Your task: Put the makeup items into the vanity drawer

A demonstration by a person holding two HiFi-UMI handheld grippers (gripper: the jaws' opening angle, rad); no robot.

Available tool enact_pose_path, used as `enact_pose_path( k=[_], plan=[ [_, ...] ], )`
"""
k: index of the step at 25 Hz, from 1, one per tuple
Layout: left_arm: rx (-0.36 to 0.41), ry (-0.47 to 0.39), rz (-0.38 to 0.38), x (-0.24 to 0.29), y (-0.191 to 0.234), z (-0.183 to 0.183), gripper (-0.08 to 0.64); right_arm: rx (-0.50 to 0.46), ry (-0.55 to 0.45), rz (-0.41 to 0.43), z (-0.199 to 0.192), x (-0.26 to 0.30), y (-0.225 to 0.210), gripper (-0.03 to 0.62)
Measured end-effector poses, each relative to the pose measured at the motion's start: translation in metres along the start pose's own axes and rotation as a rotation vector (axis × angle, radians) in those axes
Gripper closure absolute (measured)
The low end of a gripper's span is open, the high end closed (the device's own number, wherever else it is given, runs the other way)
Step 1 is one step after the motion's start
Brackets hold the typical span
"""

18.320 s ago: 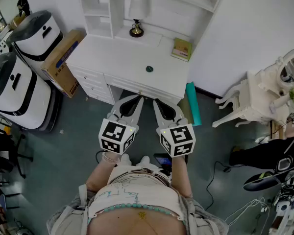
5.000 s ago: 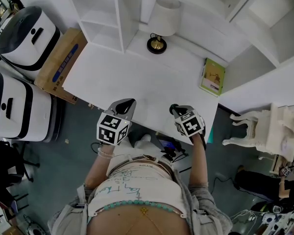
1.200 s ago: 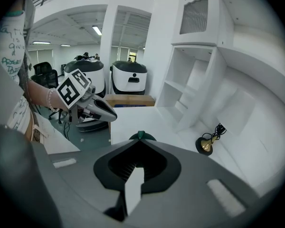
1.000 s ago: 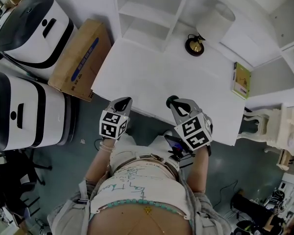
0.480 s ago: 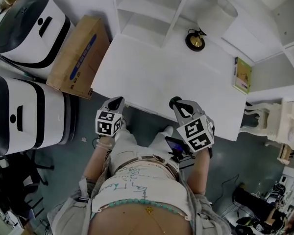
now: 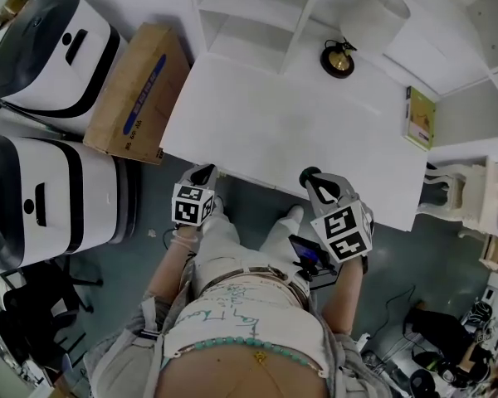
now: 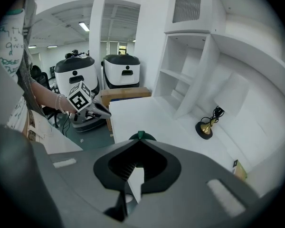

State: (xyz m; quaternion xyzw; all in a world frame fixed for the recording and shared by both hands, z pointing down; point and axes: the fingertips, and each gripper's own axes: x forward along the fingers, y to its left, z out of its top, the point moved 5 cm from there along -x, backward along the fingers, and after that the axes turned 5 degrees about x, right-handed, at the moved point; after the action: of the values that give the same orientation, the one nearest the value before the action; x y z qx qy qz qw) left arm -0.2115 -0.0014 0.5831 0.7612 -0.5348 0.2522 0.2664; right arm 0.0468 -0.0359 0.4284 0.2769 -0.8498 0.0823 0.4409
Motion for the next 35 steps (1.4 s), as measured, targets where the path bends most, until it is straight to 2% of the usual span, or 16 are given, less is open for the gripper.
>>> enact_pose_path(
  k=[13, 22, 27, 35],
  plan=[
    [-0.009, 0.098, -0.027, 0.019, -0.002, -0.035, 0.554, 0.051, 0.012, -0.006, -0.019, -0.001, 0.005, 0.563],
    [-0.007, 0.161, -0.025, 0.036, 0.001, -0.059, 0.551, 0.063, 0.047, 0.000, -0.032, 0.000, 0.010, 0.563],
    [-0.033, 0.175, -0.021, 0.043, 0.005, -0.069, 0.549, 0.074, 0.066, 0.012, -0.039, 0.003, 0.011, 0.563],
    [-0.039, 0.237, -0.023, 0.058, 0.008, -0.084, 0.540, 0.084, 0.064, 0.010, -0.041, 0.008, 0.005, 0.563]
  ],
)
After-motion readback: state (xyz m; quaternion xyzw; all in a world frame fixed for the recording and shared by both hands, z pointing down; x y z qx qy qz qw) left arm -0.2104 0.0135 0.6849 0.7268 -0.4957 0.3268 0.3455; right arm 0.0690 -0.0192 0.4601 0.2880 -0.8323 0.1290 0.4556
